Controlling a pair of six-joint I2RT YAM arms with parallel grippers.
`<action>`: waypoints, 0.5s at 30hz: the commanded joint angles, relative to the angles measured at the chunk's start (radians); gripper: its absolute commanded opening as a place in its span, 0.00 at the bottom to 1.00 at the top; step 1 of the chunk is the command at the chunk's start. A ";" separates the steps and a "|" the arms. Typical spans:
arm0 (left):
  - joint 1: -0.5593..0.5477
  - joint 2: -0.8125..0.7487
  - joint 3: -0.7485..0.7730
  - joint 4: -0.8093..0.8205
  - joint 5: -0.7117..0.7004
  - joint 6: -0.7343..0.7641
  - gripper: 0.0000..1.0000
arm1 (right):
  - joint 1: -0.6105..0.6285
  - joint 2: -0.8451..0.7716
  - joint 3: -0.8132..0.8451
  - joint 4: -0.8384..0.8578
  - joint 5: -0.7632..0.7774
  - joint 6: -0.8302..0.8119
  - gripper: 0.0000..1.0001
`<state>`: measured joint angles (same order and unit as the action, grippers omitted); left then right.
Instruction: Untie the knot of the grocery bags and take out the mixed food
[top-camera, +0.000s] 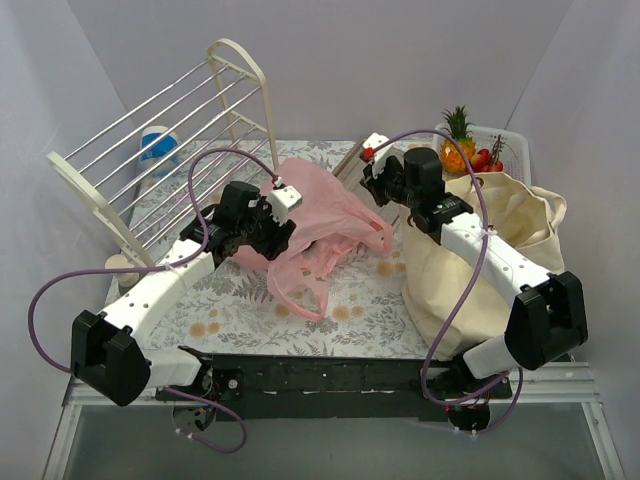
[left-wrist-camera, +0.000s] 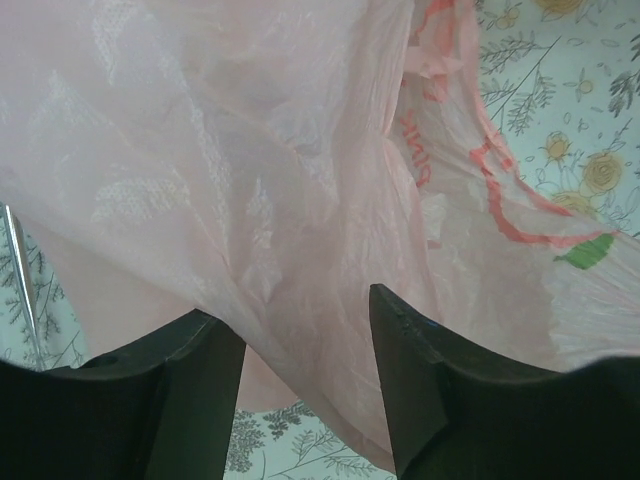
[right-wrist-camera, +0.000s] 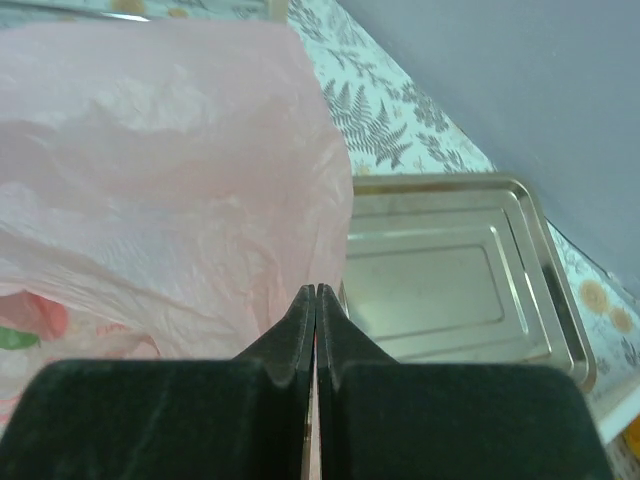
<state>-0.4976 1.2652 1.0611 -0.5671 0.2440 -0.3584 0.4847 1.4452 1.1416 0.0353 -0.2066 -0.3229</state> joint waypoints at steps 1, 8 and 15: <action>0.002 -0.030 -0.019 0.024 -0.066 0.012 0.51 | 0.011 0.006 0.066 0.019 -0.234 0.038 0.04; 0.004 -0.026 -0.030 0.045 -0.106 0.004 0.47 | 0.140 -0.054 -0.071 -0.074 -0.387 -0.137 0.36; 0.005 0.028 0.045 0.095 -0.138 -0.037 0.22 | 0.157 0.015 -0.155 -0.009 -0.332 -0.028 0.29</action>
<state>-0.4976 1.2751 1.0393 -0.5182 0.1326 -0.3691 0.6498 1.4223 0.9981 -0.0162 -0.5407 -0.3927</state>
